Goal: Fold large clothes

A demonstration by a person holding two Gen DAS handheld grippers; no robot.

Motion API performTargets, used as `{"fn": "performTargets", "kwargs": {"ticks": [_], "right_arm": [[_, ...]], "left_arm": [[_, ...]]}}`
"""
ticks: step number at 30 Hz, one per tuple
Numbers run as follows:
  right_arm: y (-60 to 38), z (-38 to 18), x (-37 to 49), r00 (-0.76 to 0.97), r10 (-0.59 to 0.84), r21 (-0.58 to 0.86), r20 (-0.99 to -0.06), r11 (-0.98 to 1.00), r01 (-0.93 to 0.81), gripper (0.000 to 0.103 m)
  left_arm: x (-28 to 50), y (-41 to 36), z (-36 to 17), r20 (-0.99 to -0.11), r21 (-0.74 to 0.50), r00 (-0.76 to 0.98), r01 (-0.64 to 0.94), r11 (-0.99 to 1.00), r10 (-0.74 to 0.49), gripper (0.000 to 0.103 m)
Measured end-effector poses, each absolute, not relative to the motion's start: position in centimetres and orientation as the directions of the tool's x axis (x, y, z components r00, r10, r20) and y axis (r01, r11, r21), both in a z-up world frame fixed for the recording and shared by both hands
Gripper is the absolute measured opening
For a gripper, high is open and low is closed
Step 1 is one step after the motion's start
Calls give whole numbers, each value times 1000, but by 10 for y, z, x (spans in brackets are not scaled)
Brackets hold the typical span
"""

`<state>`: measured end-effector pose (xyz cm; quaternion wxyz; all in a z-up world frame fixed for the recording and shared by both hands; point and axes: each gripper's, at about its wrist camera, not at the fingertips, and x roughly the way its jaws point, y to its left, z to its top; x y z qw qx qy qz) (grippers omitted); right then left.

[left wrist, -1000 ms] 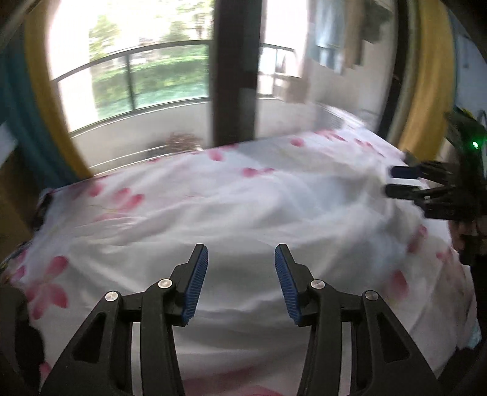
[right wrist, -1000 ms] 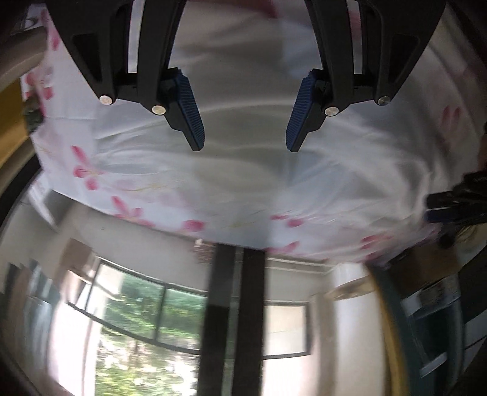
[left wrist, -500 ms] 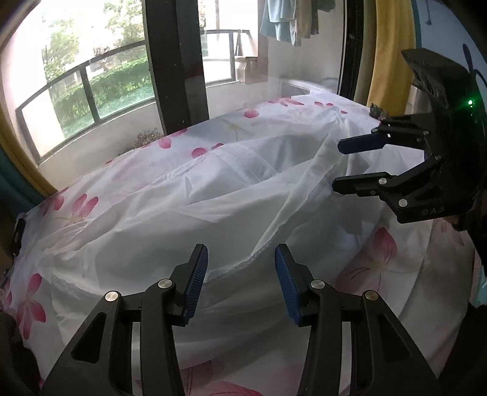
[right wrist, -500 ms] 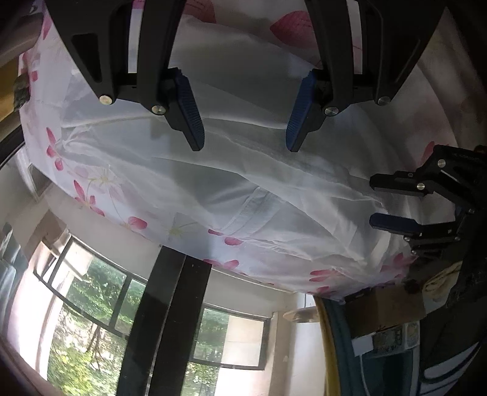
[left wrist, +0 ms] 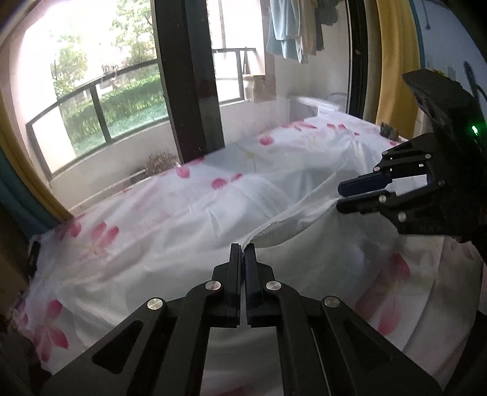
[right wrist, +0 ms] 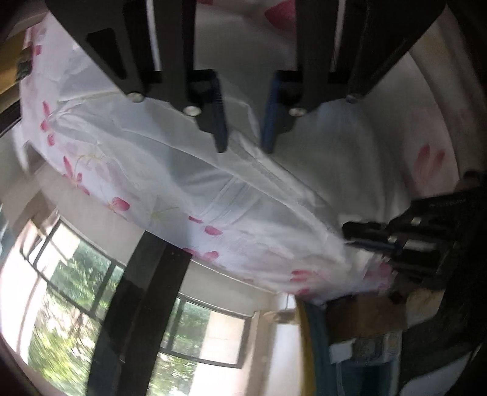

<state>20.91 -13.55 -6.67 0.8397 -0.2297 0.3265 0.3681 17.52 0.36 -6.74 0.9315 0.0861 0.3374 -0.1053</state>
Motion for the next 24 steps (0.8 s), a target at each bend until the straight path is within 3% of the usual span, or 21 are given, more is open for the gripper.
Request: {"fn": "performTargets", "kwargs": {"ticks": [5,11,24], "right_arm": [[-138,-55,236,528,503,-63,-684,681,-730,0],[-125,-51,262,553,498,-53,-668,709,-703,0],[-101,-48,327,577,476,-103,-664,706,-701,0]], "left_arm": [[194,8,-52,-621,122,774,252,960,-124,2],[230,13,-48,-622,146,776,246,958,-104,2],[305,45,-77,-708,-4,691,200,980,-144,3]]}}
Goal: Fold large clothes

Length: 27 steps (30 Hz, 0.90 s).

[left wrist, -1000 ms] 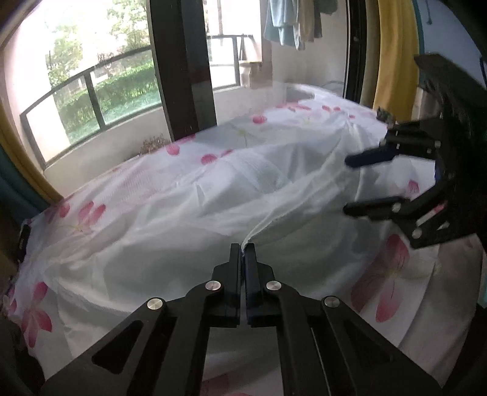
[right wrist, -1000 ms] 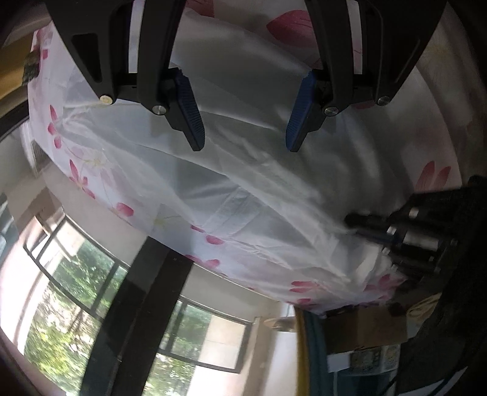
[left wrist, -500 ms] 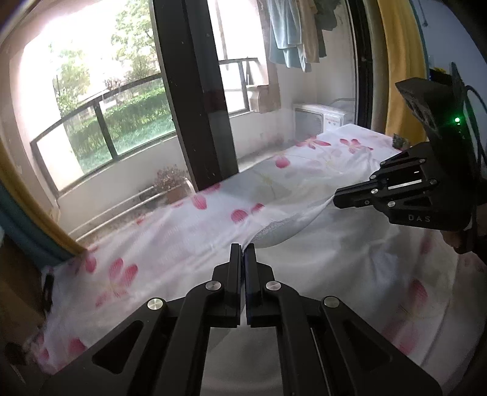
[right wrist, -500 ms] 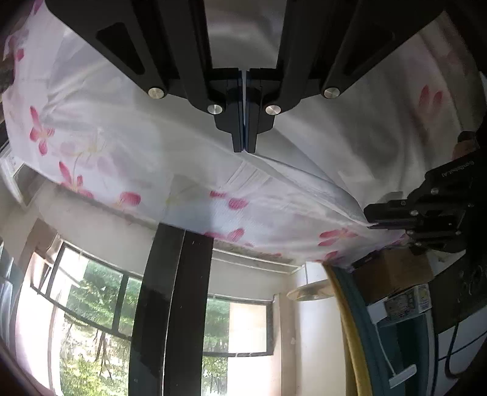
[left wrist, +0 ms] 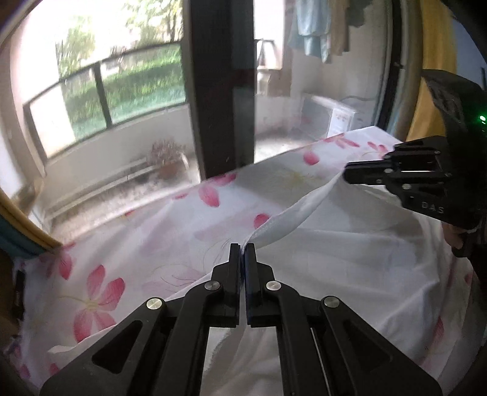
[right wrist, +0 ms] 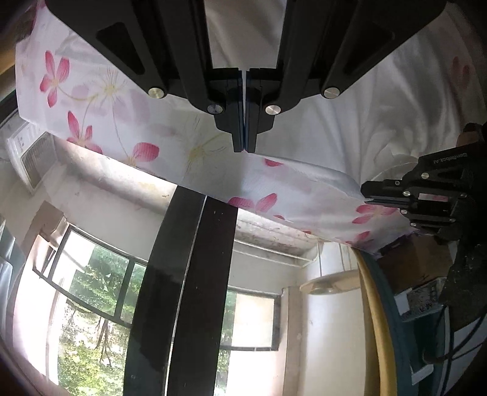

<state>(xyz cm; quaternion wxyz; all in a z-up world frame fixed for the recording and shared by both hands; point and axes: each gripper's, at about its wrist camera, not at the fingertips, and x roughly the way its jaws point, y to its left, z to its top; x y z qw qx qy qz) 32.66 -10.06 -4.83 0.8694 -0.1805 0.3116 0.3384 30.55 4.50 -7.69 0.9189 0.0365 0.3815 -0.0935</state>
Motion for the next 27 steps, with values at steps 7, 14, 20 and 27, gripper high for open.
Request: {"fn": "performTargets", "kwargs": {"ticks": [7,14,20,27], "right_arm": [[-96,-70,356,555,396,-99,-731,744,-661,0],[-108,-75,369,571,322,-121,-755,788,-604,2],[-132,-49,364,680,258,-206,-686,827,-522,20],[-186,-26,347,735,212,-266,-645,839,-475,46]], "left_arm": [[318,86,-93,-761,-130,633,63,990,-140,50],[280,137,-63,-717,-96,697,-83,992,-10,51],[228,163,-72,-748,-43,661,-143,989,63,51],[215,163,-104,-809,9,582,-125,992,81,52]]}}
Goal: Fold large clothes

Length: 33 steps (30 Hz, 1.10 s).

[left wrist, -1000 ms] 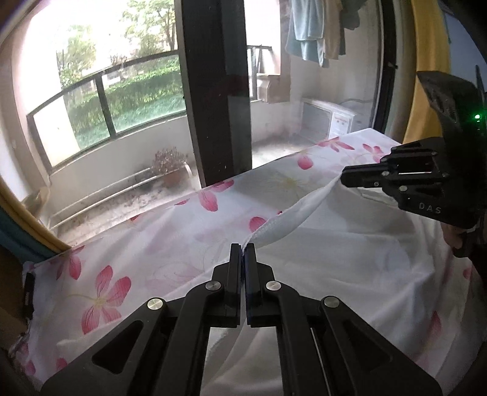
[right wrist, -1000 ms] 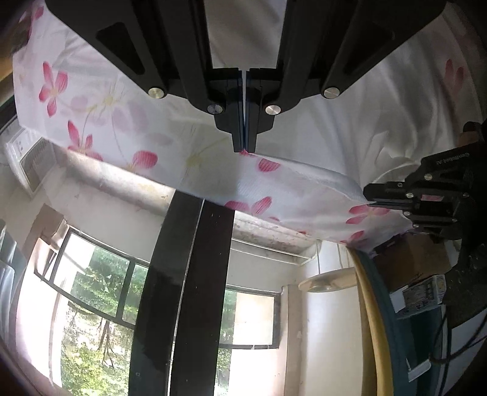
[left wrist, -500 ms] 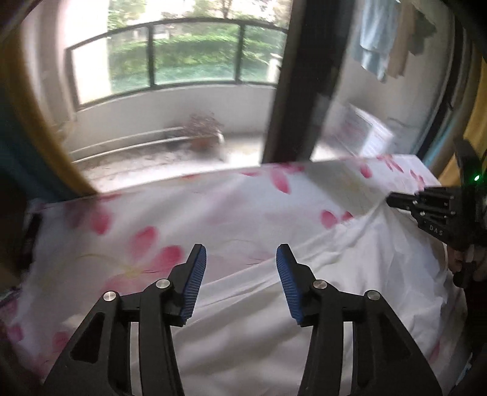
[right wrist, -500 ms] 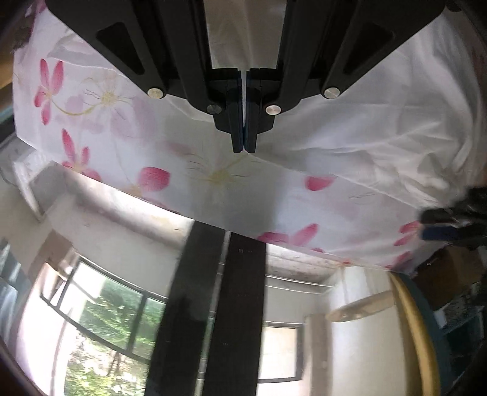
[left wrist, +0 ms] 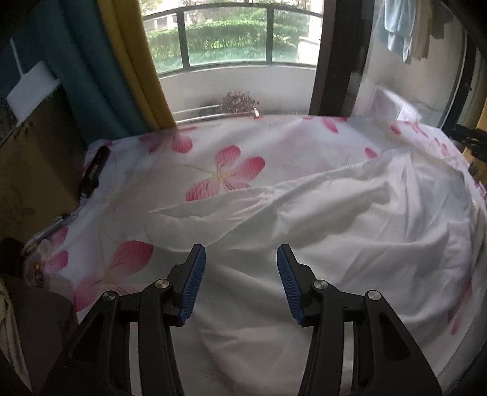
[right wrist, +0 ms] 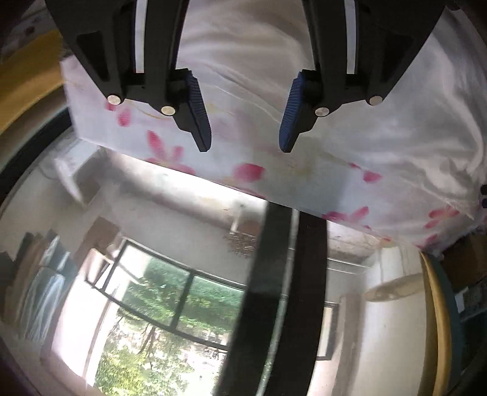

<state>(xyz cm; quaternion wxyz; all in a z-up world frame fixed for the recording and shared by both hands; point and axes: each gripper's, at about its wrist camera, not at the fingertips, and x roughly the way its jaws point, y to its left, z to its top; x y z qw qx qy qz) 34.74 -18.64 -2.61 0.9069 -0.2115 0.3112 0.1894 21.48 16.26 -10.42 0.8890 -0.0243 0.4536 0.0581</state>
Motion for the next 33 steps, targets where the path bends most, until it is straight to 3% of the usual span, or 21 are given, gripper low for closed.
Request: {"fn": "performTargets", "kwargs": {"ticks": [8,12,14,15,17,22,26,33], "right_arm": [[-278,-45,353,709,61,-254,-702,909,-330,46],[-306,-62,360,649,67,-200,-758,923,-328,46],[-310,-67,361,626,98,-165,-774,923,-349,48],[-310,-70,363,617,114,-149,-779,922,-358,52],[-309,-76,369,609,119,-139,-784,923,-359,54],[-305,-77,372,609,150,-105,-779,926,-363,54],[-279,-63,345,606,247,-127,-756,853,-506,54],[-233,-71,308,545,288,-197,-788,720,-665,54]], "left_arm": [[245,178,-122,-825,76,538,-196,978,172,52],[258,168,-121,-810,143,552,-140,980,197,51],[262,165,-123,-803,167,560,-117,979,203,29],[265,164,-124,-801,185,557,-117,976,219,8],[269,166,-124,-791,202,561,-136,970,243,3],[270,176,-120,-775,201,564,-206,958,283,3],[271,193,-121,-800,118,547,-264,957,249,3],[253,197,-107,-788,90,561,-303,949,254,19]]}}
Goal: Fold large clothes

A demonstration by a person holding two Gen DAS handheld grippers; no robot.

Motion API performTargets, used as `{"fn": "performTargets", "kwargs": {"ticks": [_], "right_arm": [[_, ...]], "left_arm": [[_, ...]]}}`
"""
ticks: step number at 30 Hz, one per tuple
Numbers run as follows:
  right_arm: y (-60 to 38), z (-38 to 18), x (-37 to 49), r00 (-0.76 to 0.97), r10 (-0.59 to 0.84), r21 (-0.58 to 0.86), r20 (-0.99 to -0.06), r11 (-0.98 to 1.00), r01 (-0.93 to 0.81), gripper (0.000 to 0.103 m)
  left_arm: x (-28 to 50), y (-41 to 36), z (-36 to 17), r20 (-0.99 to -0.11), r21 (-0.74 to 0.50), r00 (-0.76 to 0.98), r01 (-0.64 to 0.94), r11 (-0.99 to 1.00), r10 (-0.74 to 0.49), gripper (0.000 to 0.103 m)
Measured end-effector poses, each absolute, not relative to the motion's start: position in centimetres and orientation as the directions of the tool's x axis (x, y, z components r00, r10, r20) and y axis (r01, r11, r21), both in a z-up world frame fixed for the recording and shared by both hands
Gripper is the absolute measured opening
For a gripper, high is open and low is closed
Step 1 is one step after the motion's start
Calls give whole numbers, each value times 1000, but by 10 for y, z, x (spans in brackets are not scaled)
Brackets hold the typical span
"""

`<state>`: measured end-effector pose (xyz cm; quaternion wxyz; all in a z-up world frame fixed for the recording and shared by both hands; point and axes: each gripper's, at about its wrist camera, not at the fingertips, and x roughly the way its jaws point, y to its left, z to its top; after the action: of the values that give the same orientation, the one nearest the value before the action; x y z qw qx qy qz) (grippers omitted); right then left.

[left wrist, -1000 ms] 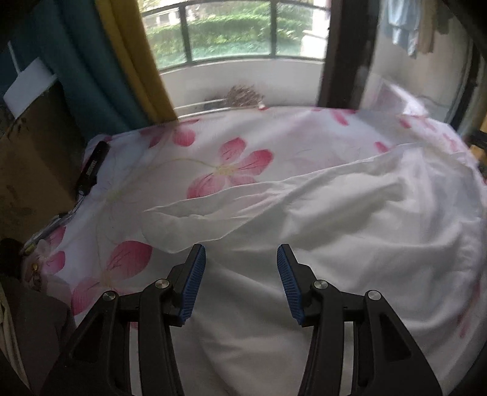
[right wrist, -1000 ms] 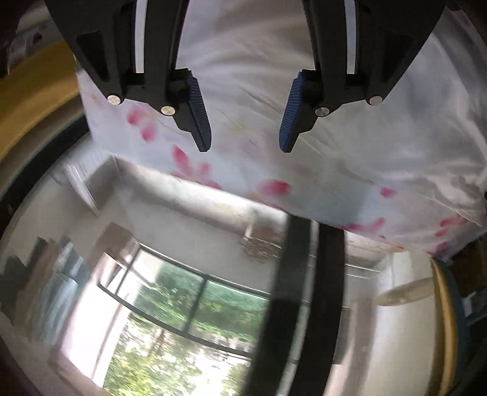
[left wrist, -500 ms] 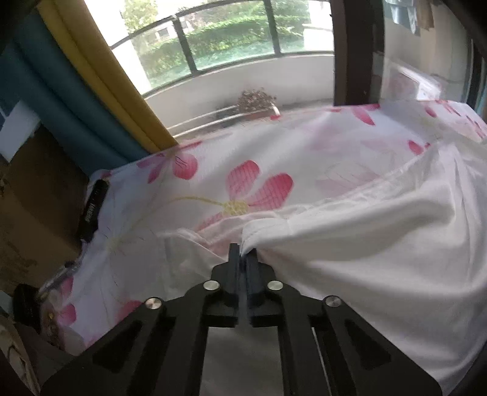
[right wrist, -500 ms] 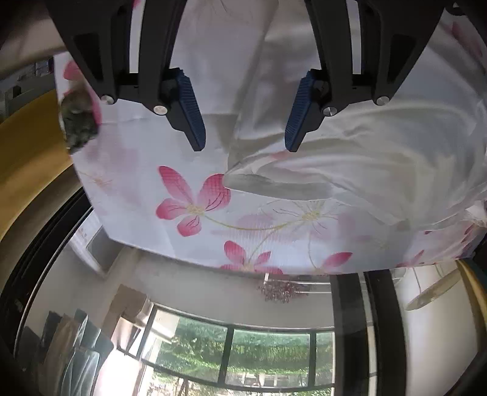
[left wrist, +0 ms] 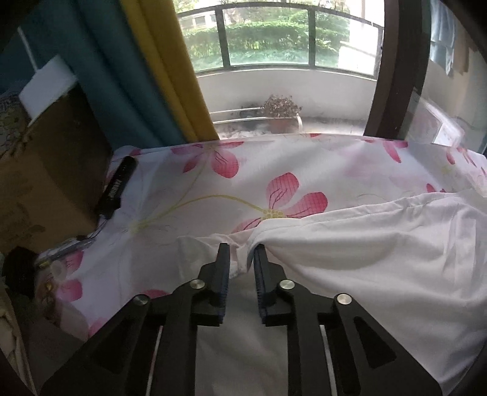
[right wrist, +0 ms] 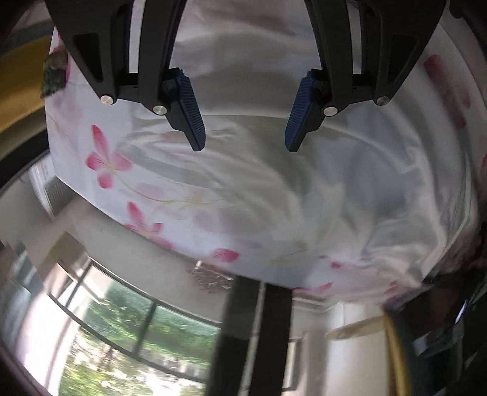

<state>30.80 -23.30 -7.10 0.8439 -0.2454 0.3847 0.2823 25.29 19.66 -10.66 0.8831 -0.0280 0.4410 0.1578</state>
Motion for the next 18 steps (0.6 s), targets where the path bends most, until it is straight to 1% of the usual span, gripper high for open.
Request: {"fn": "performTargets", "kwargs": {"ticks": [2,3,4,5,6,7,8,9,12,15,17,18], "right_arm": [[-226,-78,309,572,240,-262,-785,707,-657,54],[-224,-80,311,589,226,-288,-776,703,-650,54],[-222,-80,313,598,234,-292,-767,702,-650,50],[-222,-78,316,593,260,-275,-762,699,-660,43],[-221,-76,320,589,272,-263,-761,700,-664,21],[-221,-75,327,587,275,-254,-761,706,-661,6],[-222,-73,334,594,273,-250,-757,718,-650,4],[-223,-71,341,601,273,-245,-751,730,-638,3],[-227,-69,364,612,262,-223,-747,768,-601,3],[-230,-73,385,629,218,-232,-747,800,-553,3],[-233,-78,398,610,202,-207,-766,822,-531,4],[-234,-83,404,587,191,-193,-786,828,-527,6]], "left_arm": [[244,196,-103,-784,93,564,-307,947,260,23],[238,196,-101,-782,95,564,-310,946,263,27],[234,196,-100,-780,98,565,-313,945,268,31],[229,197,-97,-779,100,565,-318,943,273,33],[224,197,-96,-776,101,565,-326,940,279,35],[221,198,-95,-775,99,565,-332,938,282,35],[218,200,-95,-775,96,565,-338,936,283,36],[215,201,-95,-776,95,561,-344,934,286,36],[209,202,-100,-790,81,547,-354,932,276,36],[203,200,-106,-807,68,531,-352,933,259,36],[201,200,-111,-814,73,518,-356,932,262,38],[199,201,-114,-817,77,511,-363,928,268,41]]}}
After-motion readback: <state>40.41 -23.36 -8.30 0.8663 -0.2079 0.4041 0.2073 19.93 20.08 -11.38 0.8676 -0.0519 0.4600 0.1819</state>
